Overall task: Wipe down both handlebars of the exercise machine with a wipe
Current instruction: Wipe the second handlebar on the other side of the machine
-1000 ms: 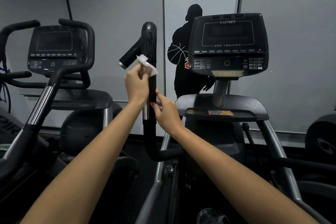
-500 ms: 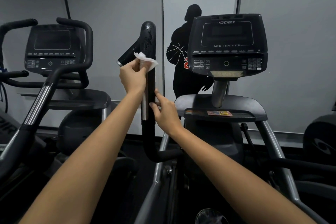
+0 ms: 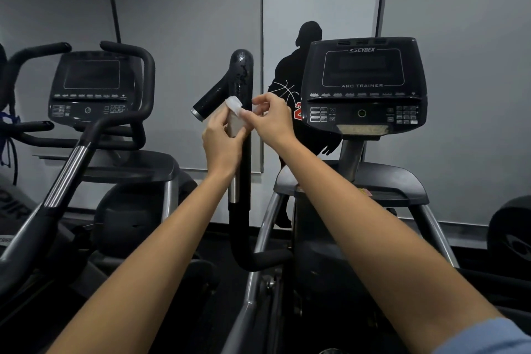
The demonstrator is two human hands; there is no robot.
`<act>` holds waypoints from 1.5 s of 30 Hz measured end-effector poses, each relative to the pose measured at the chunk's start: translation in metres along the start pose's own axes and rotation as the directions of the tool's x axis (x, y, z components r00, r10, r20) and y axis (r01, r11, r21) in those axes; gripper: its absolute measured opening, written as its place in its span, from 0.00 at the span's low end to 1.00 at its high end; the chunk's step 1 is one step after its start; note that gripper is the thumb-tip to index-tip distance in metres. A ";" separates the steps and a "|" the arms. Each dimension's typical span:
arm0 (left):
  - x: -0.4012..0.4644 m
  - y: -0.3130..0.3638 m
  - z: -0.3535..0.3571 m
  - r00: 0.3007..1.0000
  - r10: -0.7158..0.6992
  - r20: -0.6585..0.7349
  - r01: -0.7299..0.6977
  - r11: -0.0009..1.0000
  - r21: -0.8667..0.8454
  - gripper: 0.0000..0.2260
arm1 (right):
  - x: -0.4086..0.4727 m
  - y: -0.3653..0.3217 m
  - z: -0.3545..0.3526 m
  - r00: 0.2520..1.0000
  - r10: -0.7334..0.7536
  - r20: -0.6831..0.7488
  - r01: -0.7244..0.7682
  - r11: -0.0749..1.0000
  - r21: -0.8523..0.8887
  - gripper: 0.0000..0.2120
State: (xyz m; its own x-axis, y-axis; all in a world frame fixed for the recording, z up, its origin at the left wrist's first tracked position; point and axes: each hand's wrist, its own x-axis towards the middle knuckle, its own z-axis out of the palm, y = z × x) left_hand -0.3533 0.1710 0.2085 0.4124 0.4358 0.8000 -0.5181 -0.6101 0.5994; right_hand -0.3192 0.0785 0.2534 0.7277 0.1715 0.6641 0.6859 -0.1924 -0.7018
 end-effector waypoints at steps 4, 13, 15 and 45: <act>-0.011 -0.006 -0.001 0.997 -0.032 0.068 0.033 0.999 -0.013 0.33 | 0.005 -0.003 -0.001 0.998 -0.060 0.011 0.061 0.987 -0.151 0.09; -0.028 -0.015 -0.001 0.993 -0.101 0.065 0.102 0.994 -0.023 0.34 | 0.027 -0.035 -0.010 0.909 -0.397 -0.130 0.333 0.877 -0.346 0.04; -0.027 -0.017 0.001 0.995 -0.063 0.080 0.066 0.997 -0.031 0.31 | 0.035 -0.035 -0.007 0.906 -0.405 -0.121 0.333 0.860 -0.388 0.03; -0.025 -0.022 -0.014 0.980 0.001 0.199 0.013 0.998 -0.069 0.26 | 0.028 -0.032 0.022 0.754 -0.653 0.073 0.481 0.472 -0.739 0.12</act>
State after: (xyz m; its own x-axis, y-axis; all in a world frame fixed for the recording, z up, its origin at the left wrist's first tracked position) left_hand -0.3631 0.1832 0.1761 0.5529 0.2951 0.7793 -0.5628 -0.5574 0.6104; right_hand -0.3205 0.1106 0.2891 0.1011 0.3256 0.9401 0.6678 -0.7226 0.1785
